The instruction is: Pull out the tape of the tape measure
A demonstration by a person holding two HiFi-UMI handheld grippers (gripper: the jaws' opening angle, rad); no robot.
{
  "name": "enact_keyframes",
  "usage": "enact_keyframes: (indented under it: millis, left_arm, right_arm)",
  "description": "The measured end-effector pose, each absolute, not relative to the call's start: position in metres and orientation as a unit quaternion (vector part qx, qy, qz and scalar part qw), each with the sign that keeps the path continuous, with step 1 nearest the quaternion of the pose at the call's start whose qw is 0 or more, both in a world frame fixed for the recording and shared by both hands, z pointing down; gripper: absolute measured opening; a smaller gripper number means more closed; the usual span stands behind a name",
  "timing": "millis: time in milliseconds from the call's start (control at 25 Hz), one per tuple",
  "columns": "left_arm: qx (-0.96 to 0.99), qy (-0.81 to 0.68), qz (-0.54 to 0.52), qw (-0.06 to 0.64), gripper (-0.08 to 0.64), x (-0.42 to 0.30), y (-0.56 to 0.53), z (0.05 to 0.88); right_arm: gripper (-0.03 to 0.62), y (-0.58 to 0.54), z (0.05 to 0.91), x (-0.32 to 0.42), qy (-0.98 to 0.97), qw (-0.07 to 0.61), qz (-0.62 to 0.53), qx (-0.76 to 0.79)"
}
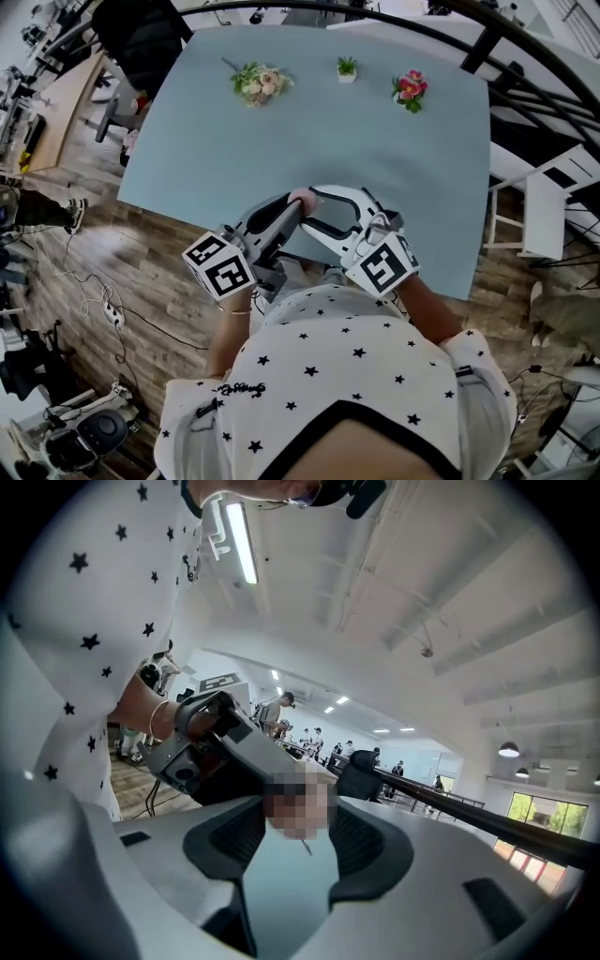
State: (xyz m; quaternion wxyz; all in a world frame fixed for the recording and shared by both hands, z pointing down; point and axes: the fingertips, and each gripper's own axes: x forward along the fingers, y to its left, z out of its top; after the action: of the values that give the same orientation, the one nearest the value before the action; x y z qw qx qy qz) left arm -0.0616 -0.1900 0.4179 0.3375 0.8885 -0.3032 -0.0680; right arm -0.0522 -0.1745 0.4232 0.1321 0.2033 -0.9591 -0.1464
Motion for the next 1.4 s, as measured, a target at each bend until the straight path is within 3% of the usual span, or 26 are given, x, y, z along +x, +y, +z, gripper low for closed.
enact_keyframes:
  millis: [160,320,880,1400]
  left_arm:
    - [0.888,-0.319,-0.063,0.326,0.086,-0.065,-0.193,0.418]
    - [0.885,-0.326,-0.074,0.323,0.086,-0.073,-0.196,0.41]
    - [0.891,-0.315,-0.065,0.321,0.086,-0.063,-0.186,0.411]
    - [0.891,-0.331,-0.065,0.303,0.086,-0.072,-0.193,0.404]
  right_arm:
    - [0.209,-0.177,0.427,-0.046,-0.961,0.115,-0.128,0.214]
    - [0.201,-0.183,0.437,-0.035,-0.95,0.153,-0.134,0.235]
    - [0.006,-0.178,0.443,-0.037,-0.933,0.197,-0.199,0.226]
    - [0.003,-0.204,0.449,-0.008,-0.927,0.19,-0.138,0.293]
